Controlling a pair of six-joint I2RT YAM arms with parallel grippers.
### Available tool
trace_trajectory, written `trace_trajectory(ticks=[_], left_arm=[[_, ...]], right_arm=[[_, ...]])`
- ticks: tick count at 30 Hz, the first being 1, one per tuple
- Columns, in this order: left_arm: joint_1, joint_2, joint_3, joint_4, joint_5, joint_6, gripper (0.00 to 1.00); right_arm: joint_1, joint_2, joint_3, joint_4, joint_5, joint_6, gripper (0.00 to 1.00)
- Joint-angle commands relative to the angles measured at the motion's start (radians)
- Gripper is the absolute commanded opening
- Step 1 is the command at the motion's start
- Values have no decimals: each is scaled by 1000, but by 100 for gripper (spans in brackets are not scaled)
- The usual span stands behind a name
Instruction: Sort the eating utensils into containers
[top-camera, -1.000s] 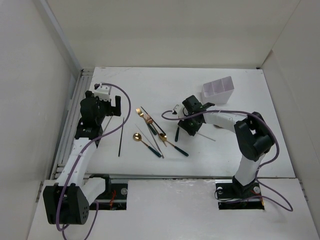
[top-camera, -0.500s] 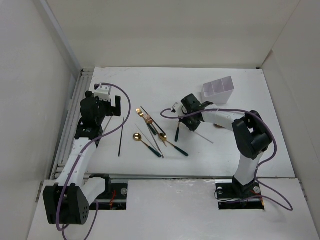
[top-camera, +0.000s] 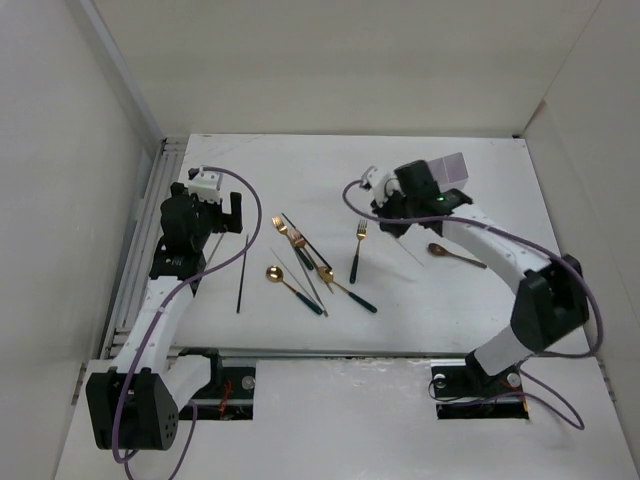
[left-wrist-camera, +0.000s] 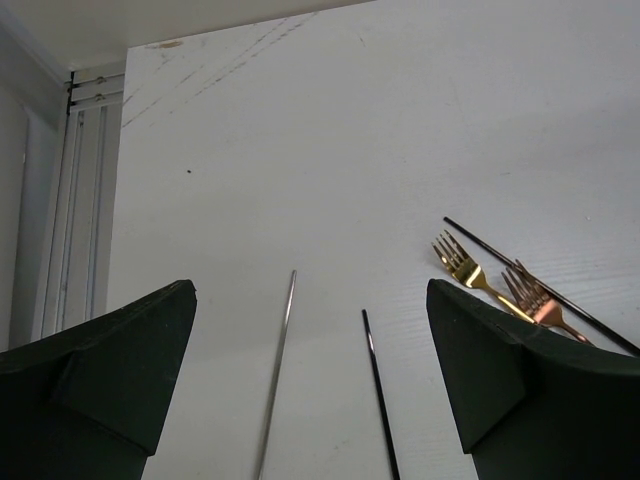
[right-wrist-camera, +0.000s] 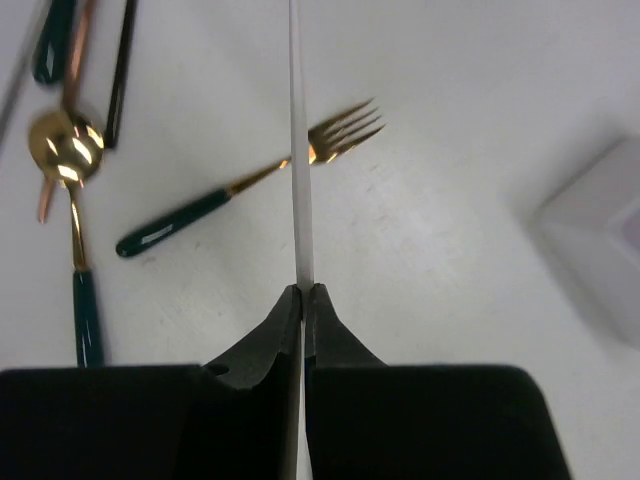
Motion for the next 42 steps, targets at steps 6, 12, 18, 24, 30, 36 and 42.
trace_trajectory(ticks=[6,12,18,24,30,36,42], left_arm=[[0,20,4,34,-4,-93,100],[0,78,24,34,62,30,100],[0,130,67,-11,15,69,100],[0,170,76,-38,-24,110,100],[0,189,76,-38,-11,120,100],[0,198,44,-38,19,138,98],[0,209,6,-49,24,199,72]], right_arm=[[-275,-297,14,546,-124,159,0],[-465,-177,35,871,-48,209,0],[-569,23,75,983,-160,299,0],[-583,107,75,1036,-211,299,0],[-583,163,52,1062,-234,279,0],[-592,210,49,1051,-178,301,28],[-592,177,12,1030,-183,301,63]])
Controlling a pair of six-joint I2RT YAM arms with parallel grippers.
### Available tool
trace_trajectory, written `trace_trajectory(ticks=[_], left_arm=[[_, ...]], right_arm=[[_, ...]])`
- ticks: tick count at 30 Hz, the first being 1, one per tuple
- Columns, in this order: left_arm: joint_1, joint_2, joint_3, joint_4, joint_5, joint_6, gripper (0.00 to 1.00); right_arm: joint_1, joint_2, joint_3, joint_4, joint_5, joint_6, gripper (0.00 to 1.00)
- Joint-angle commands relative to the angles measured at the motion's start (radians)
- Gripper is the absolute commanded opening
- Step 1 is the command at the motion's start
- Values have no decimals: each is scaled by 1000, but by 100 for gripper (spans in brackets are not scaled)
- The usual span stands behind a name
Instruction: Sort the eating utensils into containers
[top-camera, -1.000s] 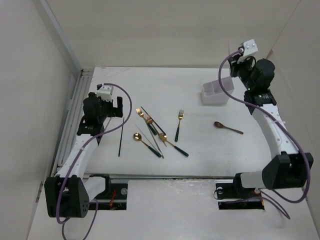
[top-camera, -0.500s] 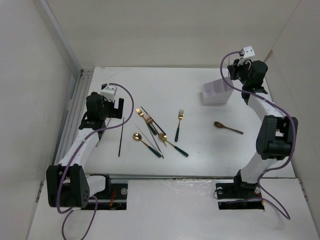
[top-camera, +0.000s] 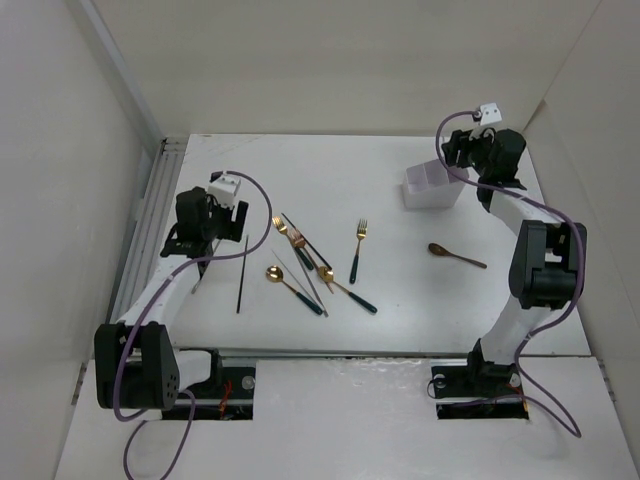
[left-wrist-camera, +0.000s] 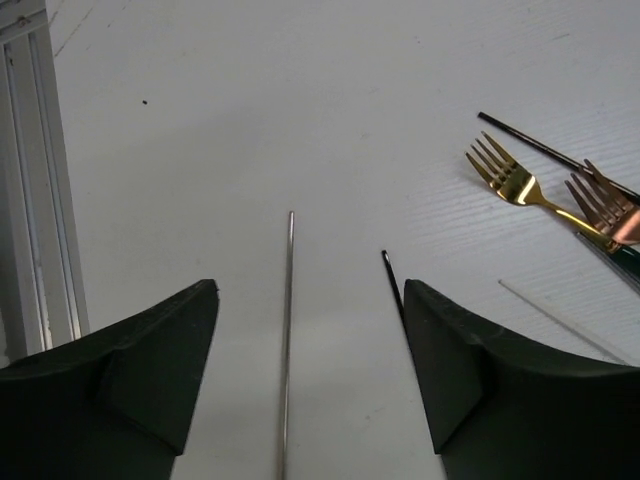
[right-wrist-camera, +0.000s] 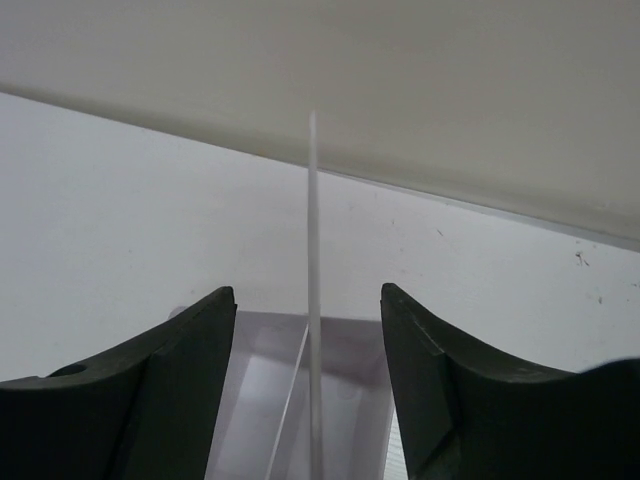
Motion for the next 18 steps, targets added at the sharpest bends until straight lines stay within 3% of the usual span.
trace_trajectory(ticks=[1,4,6,7,8,9,12,18], left_arm=[[0,9,-25,18,-45,32,69],[0,18,-61,61,-163,18,60],[9,46,-62,61,-181,69,60],[19,59,-62,50,-181,94,63],[19,78,-49,32,-170,116,76],[19,126,-30,3,-158,133,81],[31,223,102,-156,-145,157,82],[80,492,427,-445,-34,189,72]], right_arm=[[-6,-44,-5,31,-38,10,66],[3,-105,-5,0,-39,10,68],[15,-163,-19,-12,-26,10,69],[15,-185,-19,-35,-17,10,70],[29,-205,-19,-52,6,10,72],[44,-223,-19,-72,6,10,72],[69,-291,-19,-115,2,10,73],[106,-391,-67,-115,-103,-9,74]])
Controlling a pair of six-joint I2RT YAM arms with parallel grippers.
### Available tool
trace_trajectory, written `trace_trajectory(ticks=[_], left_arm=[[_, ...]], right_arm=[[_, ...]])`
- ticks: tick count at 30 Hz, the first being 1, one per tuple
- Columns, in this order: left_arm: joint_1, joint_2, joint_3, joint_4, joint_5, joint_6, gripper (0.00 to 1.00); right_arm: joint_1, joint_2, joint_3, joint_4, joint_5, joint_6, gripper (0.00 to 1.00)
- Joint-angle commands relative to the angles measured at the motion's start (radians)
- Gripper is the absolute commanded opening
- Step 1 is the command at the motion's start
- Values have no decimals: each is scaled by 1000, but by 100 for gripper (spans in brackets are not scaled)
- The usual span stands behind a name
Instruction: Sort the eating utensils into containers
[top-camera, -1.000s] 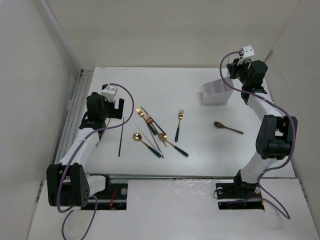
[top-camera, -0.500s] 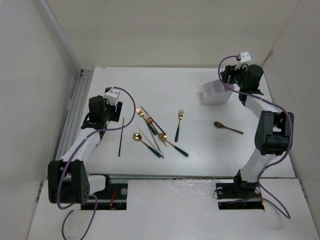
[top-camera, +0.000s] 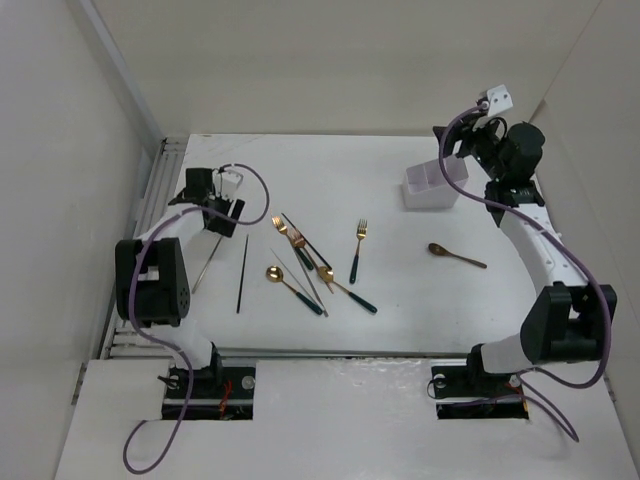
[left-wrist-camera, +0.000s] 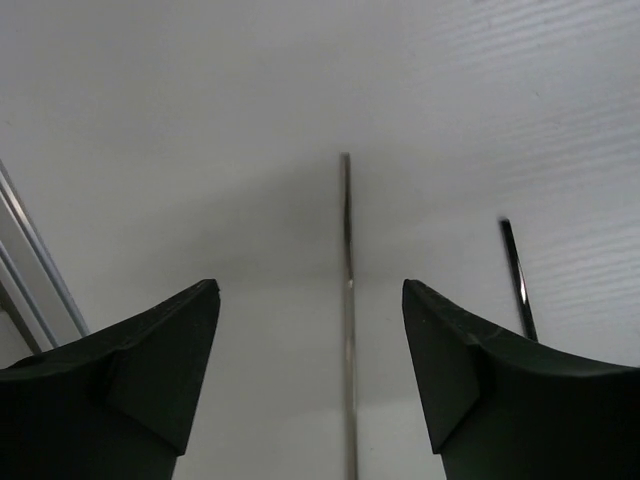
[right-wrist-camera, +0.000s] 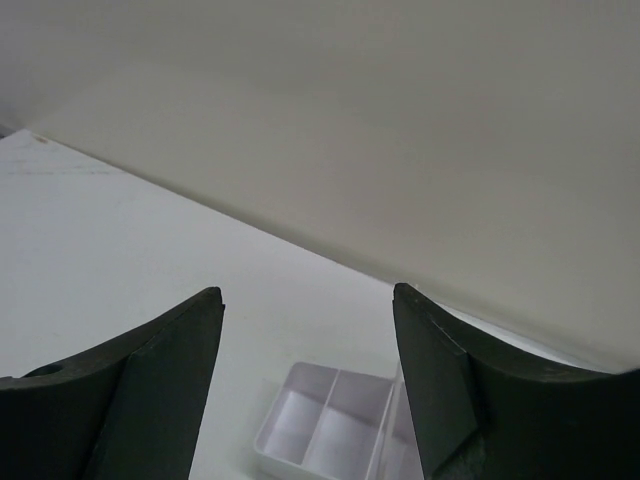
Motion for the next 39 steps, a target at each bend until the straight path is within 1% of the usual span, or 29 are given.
trace_trajectory(ticks=[1,2,3,5,6,9,15,19,20,22,24,25,27,30,31,32,36,39], left_arm=[[26,76,165,-204,78,57,69],[51,120,194,-241,93,67,65],[60,130,216,-292,114,77,59],[69,116,216,-301,153,119,59],[69,104,179,-301,153,136,59],[69,84,141,-323,153,173,63],[69,118,131,-344,183,164,65],[69,174,131,-344,115,140,56],[69,188,131,-344,102,131,52],[69,188,131,-344,84,131,49],[69,198,131,-355,84,121,40],[69,198,131,-367,73,111,40],[69,198,121,-379,73,111,36],[69,231,121,-389,73,111,19],[69,231,130,-398,62,99,11],[69,248,130,-398,62,99,0],[69,273,167,-398,73,78,0],[78,250,197,-398,104,36,0]], right_arm=[[15,-40,-35,-7,-77,-7,74],[26,-58,-35,-7,-77,-16,74],[26,-58,-46,-7,-88,-16,74],[35,-73,-57,-7,-99,-34,74],[47,-87,-66,-7,-99,-45,74],[47,-109,-75,-7,-99,-45,74],[56,-147,-107,-7,-99,-45,75],[57,-173,-129,-7,-79,-45,75],[57,-188,-129,-7,-79,-45,75],[57,-202,-138,-7,-68,-45,75],[57,-233,-150,-7,-68,-45,75],[57,-233,-159,-7,-56,-45,75],[57,-259,-169,-7,-44,-54,76],[57,-268,-178,-7,-33,-54,76],[57,-268,-178,-7,-33,-54,76],[57,-280,-178,-7,-33,-54,76],[57,-300,-187,-17,-21,-54,76],[57,-310,-187,-38,-21,-54,76]])
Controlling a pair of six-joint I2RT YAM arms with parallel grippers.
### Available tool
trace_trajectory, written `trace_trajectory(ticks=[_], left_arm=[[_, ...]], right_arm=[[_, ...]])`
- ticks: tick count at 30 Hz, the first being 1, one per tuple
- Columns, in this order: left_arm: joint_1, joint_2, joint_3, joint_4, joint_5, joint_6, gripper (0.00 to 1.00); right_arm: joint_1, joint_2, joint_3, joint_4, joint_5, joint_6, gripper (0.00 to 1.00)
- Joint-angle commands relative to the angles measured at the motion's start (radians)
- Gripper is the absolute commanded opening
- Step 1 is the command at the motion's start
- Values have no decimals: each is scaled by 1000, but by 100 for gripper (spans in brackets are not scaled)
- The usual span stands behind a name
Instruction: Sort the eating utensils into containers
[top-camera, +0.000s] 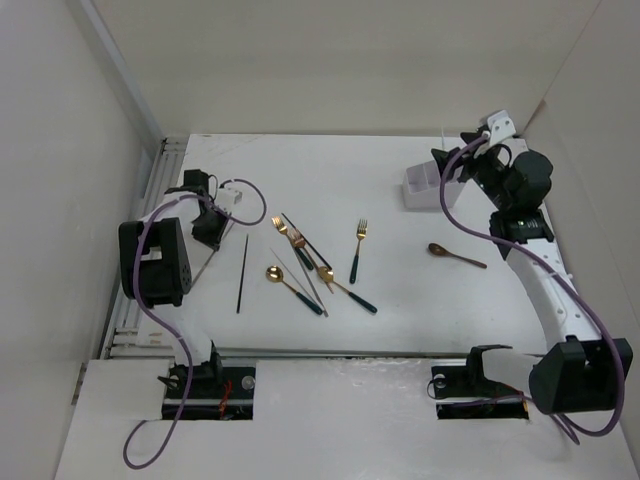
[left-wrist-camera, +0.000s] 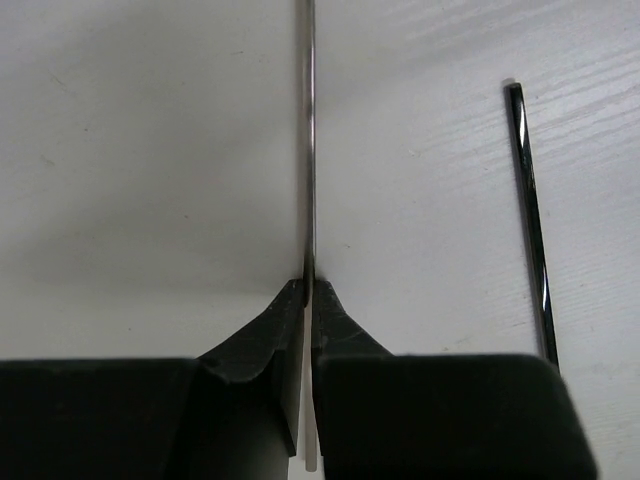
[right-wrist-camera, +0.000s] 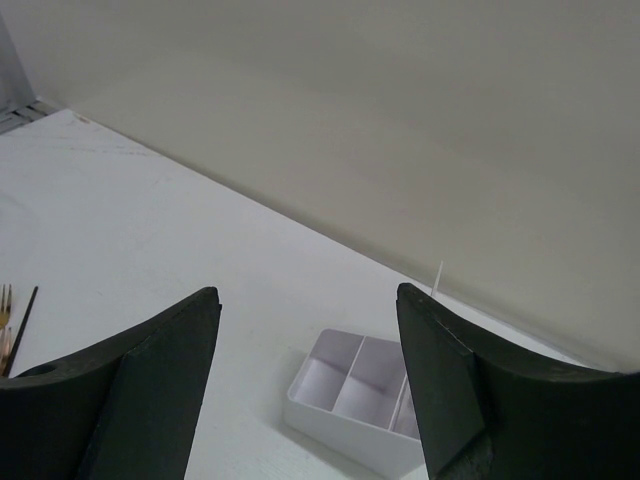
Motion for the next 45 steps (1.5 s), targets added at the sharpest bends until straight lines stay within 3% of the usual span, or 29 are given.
trace_trajectory(ticks=[1,12,18,20,21,22,23,28,40,45], left_arm=[[25,15,12,-23,22,-40,0],[45,-233,263,-50,344,-132,0],[36,-298,396,-21,553,-213,0],[-11,-333,419,49,625,-252,0],[-25,-348,419,84,651,-276,0],[-54,-379,419,126,668,-308,0],[-68,-393,419,213,677,-345,0],[-145,-444,419,408,731,-489,0],[-228,-480,358,545,785,-625,0],[-254,-491,322,591,785,-638,0]], right_arm=[[8,-37,0,-1,11,-6,76],[163,3,6,-10,-23,-27,76],[314,138,176,-10,-230,8,79],[365,227,245,16,-259,62,97],[408,255,294,57,-298,92,100],[425,282,294,127,-326,135,100],[440,333,294,316,-355,240,100],[501,506,355,738,-424,516,100],[543,698,529,782,-426,608,96],[552,764,581,782,-435,671,87]])
